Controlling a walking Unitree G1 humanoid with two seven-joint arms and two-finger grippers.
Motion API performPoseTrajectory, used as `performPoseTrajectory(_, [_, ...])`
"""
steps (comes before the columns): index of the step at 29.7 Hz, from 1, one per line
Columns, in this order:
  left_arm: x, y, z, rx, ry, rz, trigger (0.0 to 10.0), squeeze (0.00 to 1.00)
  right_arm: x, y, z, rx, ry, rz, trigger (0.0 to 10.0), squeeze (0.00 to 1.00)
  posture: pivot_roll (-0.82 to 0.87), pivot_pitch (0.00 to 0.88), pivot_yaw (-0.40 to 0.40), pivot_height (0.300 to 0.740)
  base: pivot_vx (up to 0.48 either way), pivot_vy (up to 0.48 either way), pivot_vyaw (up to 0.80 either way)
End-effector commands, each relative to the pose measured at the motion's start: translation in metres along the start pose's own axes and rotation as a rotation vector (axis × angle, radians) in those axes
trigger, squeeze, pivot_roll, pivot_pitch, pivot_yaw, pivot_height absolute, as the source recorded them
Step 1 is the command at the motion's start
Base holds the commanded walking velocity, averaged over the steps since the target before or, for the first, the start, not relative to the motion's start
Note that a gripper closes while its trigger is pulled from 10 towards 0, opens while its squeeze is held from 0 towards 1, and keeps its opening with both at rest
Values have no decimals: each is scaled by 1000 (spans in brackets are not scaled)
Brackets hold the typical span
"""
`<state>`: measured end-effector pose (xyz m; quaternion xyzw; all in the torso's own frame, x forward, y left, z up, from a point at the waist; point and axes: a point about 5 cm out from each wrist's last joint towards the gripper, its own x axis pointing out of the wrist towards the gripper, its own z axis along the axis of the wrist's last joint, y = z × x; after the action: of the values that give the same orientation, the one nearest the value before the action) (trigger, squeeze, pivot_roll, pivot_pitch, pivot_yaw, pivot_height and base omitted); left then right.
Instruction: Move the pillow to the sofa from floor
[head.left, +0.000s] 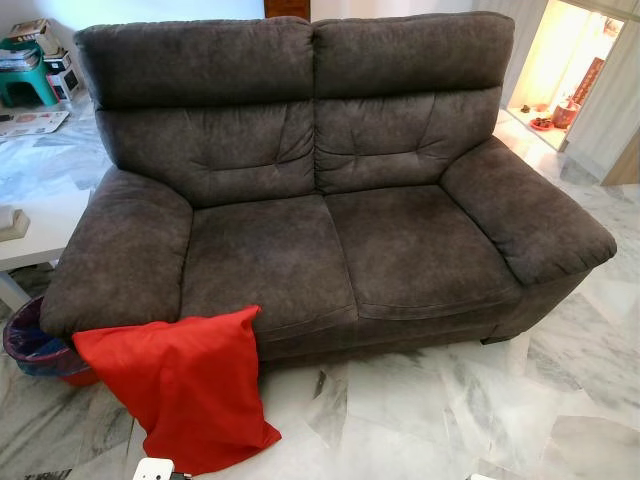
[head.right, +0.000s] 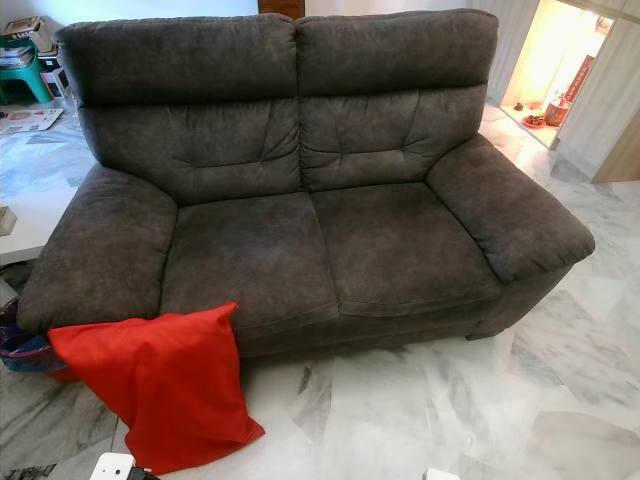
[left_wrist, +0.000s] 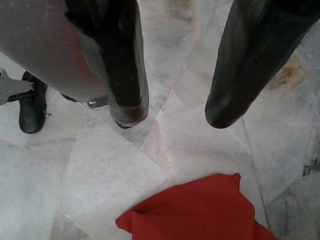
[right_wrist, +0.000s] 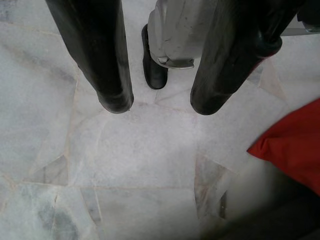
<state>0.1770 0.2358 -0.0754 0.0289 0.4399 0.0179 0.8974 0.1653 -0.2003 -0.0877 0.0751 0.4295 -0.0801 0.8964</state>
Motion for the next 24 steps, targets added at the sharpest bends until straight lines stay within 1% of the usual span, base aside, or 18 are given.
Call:
performPoseTrajectory(1, [-3,6,-7,-4,22,10,10000,0,0,0,-2,16,4,-1,10000,0,-112,76,31,740,0,0,0])
performPoseTrajectory(11, [-4,11,-9,9,31,9,10000,0,-1,0,-2,14,4,-1,10000,0,-111,76,30,740,0,0,0])
performPoseTrajectory(13, [-5,11,-10,61,36,-2,10000,0,-1,0,-2,12,1,-3,10000,0,-110,76,29,740,0,0,0])
performPoseTrajectory(14, [-5,9,-11,131,41,-19,10000,0,-1,0,-1,5,-5,-9,10000,0,-110,76,29,740,0,0,0])
performPoseTrajectory(16, [-5,6,-13,175,43,-33,10000,0,-1,-1,0,8,-11,-16,10000,0,-110,76,29,740,0,0,0])
performPoseTrajectory(17, [-5,4,-14,190,44,-39,10000,0,0,-1,1,-23,-16,-19,10000,0,-110,76,31,740,0,0,0])
performPoseTrajectory(18, [-4,-1,-14,201,43,-45,10000,0,0,-2,3,-115,-20,-19,10000,0,-111,76,31,740,0,0,0])
performPoseTrajectory(19, [-3,-4,-14,204,42,-46,10000,0,-1,-2,2,-167,-15,-11,10000,0,-112,76,30,740,0,0,0])
performPoseTrajectory(22, [-2,-9,-14,212,41,-53,10000,0,-1,-2,0,-115,-15,-21,10000,0,-110,76,30,740,0,0,0])
performPoseTrajectory(24, [-2,-11,-14,169,39,-43,10000,0,-1,-2,-2,-93,-10,-22,10000,0,-111,76,29,740,0,0,0])
